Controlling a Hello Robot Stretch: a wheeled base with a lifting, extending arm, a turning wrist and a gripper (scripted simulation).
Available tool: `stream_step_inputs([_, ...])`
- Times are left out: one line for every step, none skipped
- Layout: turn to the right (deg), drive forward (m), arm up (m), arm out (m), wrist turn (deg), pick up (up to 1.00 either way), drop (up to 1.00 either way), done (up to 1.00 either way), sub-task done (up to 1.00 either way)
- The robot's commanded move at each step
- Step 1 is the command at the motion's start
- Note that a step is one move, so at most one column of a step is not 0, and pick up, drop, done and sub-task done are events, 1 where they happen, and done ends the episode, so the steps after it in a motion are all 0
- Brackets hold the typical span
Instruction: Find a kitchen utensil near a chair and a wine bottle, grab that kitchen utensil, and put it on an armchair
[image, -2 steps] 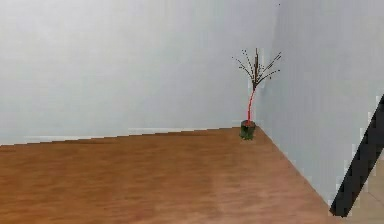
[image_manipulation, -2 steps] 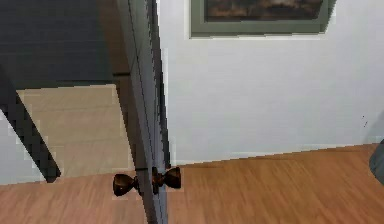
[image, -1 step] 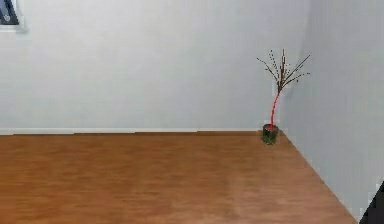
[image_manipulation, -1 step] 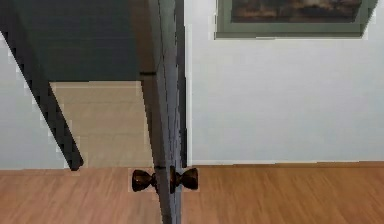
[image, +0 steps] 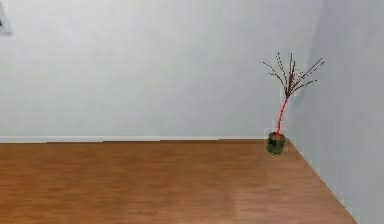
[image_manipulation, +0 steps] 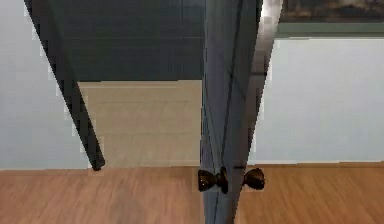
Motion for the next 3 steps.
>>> stream_step_inputs([33.0, 0.0, 0.0, 0.0, 0.0, 0.0, 0.0, 0.0, 0.0])
stream_step_inputs([0.0, 0.4, 0.0, 0.0, 0.0, 0.0, 0.0, 0.0, 0.0])
stream_step_inputs([45.0, 0.0, 0.0, 0.0, 0.0, 0.0, 0.0, 0.0, 0.0])
